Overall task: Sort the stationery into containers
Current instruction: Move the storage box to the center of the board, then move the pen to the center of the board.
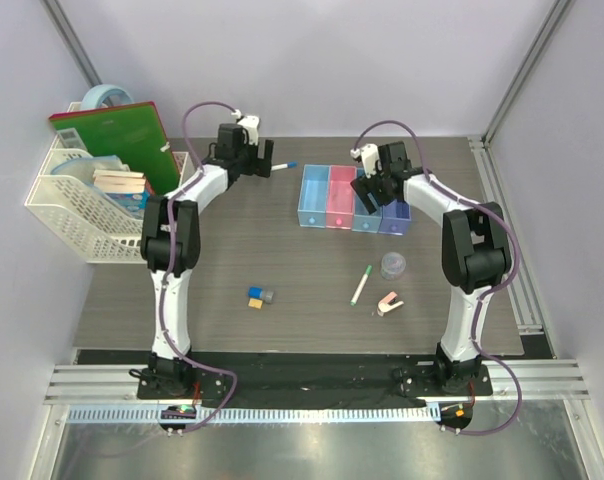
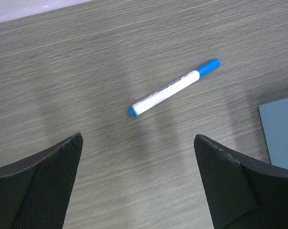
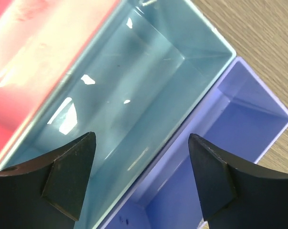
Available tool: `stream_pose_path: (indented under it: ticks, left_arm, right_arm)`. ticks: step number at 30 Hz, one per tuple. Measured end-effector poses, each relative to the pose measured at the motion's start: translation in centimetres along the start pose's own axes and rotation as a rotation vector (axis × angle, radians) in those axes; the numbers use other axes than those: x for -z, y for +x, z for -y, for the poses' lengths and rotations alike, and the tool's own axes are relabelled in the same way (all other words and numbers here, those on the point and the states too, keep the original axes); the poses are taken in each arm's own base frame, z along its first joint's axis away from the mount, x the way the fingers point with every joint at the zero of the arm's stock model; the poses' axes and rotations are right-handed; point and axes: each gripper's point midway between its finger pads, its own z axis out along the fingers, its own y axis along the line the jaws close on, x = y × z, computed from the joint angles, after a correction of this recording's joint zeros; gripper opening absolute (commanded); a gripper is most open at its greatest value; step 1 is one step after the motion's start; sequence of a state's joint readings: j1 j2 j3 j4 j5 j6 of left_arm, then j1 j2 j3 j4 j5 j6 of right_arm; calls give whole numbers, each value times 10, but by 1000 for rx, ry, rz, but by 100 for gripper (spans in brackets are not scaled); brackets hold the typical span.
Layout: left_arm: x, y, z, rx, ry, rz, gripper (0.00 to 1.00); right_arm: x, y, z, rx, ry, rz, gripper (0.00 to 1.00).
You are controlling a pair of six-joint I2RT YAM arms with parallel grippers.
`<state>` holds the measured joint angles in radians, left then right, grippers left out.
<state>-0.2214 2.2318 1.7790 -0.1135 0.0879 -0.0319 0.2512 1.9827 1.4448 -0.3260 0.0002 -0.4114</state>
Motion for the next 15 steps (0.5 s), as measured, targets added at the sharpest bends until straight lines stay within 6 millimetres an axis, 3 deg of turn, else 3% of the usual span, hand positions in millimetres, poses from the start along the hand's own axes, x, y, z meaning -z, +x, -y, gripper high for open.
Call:
stream_pose_path:
  ticks: [8,15]
  left_arm:
    - [-39,0,17,-5,37,29,100]
    - [-57,-12,22,-10,57,65,100]
  right_arm:
    - [19,-41,6,13,-35,63,85]
    - [22,-39,6,18,-44,49,85]
